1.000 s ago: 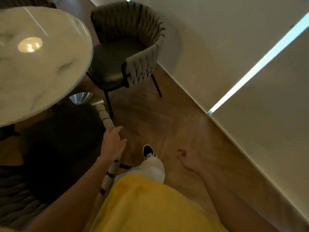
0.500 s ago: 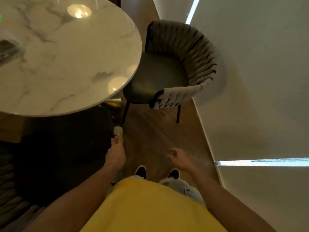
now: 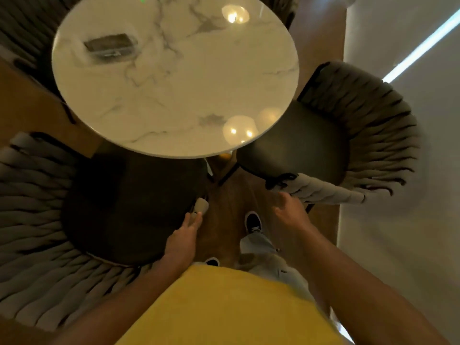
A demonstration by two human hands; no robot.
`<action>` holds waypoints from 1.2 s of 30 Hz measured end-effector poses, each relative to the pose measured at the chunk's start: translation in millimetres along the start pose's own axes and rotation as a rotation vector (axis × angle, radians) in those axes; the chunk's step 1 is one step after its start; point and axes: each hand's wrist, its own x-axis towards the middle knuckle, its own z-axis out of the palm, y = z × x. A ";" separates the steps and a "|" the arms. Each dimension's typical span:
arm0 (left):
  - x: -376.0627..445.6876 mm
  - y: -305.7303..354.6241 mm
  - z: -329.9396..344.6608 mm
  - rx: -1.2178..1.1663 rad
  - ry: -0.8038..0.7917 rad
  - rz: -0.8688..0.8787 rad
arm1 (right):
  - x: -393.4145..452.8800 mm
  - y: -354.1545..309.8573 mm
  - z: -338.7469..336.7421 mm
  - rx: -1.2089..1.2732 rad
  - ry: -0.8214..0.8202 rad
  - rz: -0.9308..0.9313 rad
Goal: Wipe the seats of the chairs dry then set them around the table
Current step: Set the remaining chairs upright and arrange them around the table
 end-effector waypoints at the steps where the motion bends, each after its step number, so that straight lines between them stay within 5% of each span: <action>1: -0.5 2.3 0.3 0.000 -0.005 -0.020 | 11.5 4.3 -8.9 -0.054 0.014 -0.020; 6: 1.9 19.5 -10.4 -0.092 0.096 -0.155 | 54.9 24.3 -46.7 -0.212 0.125 -0.119; 13: 20.0 63.3 -15.8 -0.250 0.123 -0.459 | 87.8 57.6 -68.8 -0.364 0.027 -0.205; 19: 15.4 50.4 -8.0 -0.092 -0.008 -0.482 | 107.5 54.6 -77.0 -0.469 -0.124 -0.186; 36: 10.9 41.8 -16.8 -0.134 -0.026 -0.413 | 100.5 45.6 -77.8 -0.518 -0.133 -0.159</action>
